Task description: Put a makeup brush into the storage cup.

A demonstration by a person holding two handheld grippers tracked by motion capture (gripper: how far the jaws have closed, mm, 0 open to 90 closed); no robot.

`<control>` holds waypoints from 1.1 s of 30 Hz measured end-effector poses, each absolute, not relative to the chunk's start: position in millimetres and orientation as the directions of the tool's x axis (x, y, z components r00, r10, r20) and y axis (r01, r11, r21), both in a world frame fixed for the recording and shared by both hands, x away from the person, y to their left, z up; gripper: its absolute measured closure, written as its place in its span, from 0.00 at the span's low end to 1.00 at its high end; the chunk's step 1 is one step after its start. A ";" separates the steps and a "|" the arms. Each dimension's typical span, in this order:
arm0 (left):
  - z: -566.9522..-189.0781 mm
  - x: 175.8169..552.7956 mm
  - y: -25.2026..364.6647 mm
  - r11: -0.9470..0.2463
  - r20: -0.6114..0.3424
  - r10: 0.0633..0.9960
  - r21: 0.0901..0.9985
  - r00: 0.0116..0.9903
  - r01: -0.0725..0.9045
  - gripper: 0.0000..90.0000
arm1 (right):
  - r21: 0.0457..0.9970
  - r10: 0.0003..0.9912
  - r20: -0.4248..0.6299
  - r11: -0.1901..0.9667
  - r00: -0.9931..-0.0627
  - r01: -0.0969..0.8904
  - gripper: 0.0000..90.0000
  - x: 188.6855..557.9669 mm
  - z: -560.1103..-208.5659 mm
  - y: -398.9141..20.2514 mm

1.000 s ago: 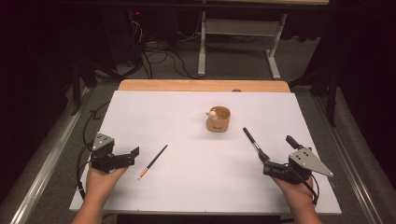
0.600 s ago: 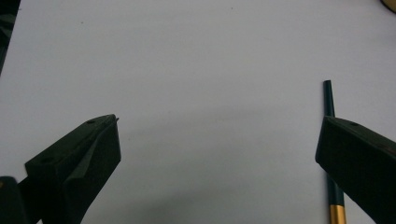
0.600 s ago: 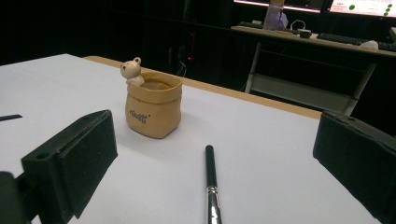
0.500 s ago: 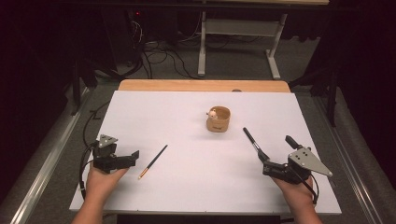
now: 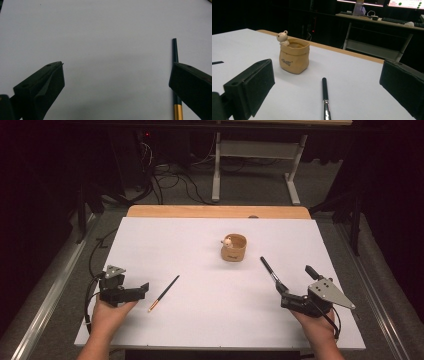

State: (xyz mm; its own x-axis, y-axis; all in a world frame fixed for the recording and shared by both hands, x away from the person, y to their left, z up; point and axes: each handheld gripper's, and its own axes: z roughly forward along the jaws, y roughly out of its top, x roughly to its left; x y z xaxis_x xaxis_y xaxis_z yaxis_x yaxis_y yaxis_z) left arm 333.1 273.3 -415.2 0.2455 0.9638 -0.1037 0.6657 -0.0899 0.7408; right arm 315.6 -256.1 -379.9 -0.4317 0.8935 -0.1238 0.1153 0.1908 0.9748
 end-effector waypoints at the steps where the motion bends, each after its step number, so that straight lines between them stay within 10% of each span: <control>1: -415.2 333.1 273.3 -0.090 -0.104 0.964 0.741 0.246 0.666 0.01 | 0.975 0.893 -0.124 0.191 -0.432 0.115 0.01 315.6 -379.9 -256.1; 33: -403.7 349.2 255.3 -0.174 -0.196 0.923 0.556 0.331 0.813 0.02 | 0.976 0.891 -0.126 0.191 -0.435 0.109 0.01 314.8 -378.7 -257.6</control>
